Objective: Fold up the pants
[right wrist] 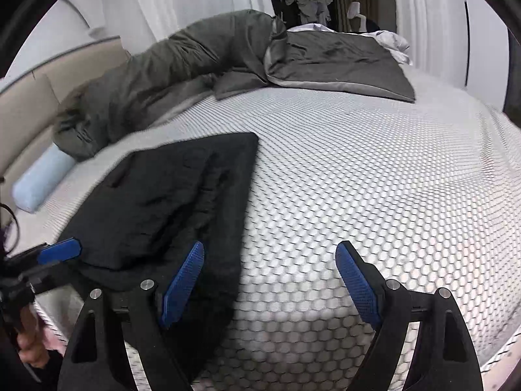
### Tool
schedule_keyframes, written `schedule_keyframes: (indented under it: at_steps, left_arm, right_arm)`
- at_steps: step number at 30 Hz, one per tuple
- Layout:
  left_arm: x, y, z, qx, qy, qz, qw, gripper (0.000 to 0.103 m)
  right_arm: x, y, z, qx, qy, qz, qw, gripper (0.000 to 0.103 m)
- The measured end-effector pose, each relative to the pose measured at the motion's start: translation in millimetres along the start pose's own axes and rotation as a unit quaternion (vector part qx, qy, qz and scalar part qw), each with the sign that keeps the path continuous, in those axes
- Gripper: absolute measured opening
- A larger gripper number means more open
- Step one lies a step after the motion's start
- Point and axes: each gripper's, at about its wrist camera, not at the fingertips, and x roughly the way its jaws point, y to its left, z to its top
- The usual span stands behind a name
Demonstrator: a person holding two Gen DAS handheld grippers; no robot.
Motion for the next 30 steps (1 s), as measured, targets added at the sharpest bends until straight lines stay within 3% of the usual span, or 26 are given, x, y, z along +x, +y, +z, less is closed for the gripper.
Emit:
schedule_keyframes:
  at_steps: [3,6,8,12,15,17,19,21,23,25,27,30]
  left_arm:
    - [-25.4,25.1,16.0,-0.03,-0.042,0.028,0.9983,0.068]
    - [-36.7,48.3,20.7,-0.045,-0.075,0.116,0.9894,0.072]
    - [-35.0,61.1,20.1,-0.049,-0.074,0.15,0.9847,0.073]
    - [-28.4,89.4,17.3,-0.095,-0.039,0.153,0.9829,0.073]
    - [-17.8,99.7,21.0,-0.098,-0.024,0.167,0.9807,0.073]
    - [-19.7,106.9,21.9,-0.095,-0.023,0.17,0.9805,0.073]
    - [-21.8,114.4,24.2,-0.1,-0.028,0.172,0.9796,0.074]
    - [-20.6,120.6,26.9,-0.111,-0.032,0.171,0.9784,0.074]
    - [-26.1,129.2,26.3,-0.128,-0.037,0.17,0.9765,0.076]
    - [-27.2,136.1,30.1,-0.144,-0.041,0.168,0.9743,0.076]
    - [-37.5,138.2,24.0,-0.151,-0.047,0.173,0.9722,0.076]
    - [-41.0,135.8,21.4,-0.151,-0.045,0.175,0.9718,0.077]
  right_arm:
    - [-3.8,5.9,1.9,0.006,-0.004,0.052,0.999,0.085]
    - [-3.0,20.1,3.6,-0.009,-0.005,0.072,0.997,0.078]
    - [0.3,30.4,5.2,-0.019,0.002,0.08,0.997,0.073]
    - [-0.5,46.9,9.3,-0.022,0.002,0.112,0.993,0.072]
    - [6.7,55.8,15.5,-0.009,0.014,0.145,0.989,0.071]
    - [20.4,57.0,18.5,0.007,0.035,0.153,0.988,0.068]
    - [43.3,60.0,18.9,0.012,0.082,0.16,0.984,0.067]
    - [59.2,63.8,16.8,0.003,0.105,0.139,0.985,0.05]
    - [58.3,67.5,17.0,-0.003,0.091,0.127,0.988,0.038]
    - [37.2,75.6,21.7,-0.025,0.039,0.134,0.99,0.034]
    - [9.4,85.6,25.5,-0.064,-0.022,0.119,0.991,0.006]
    - [-20.9,85.4,26.3,-0.08,-0.056,0.117,0.988,0.006]
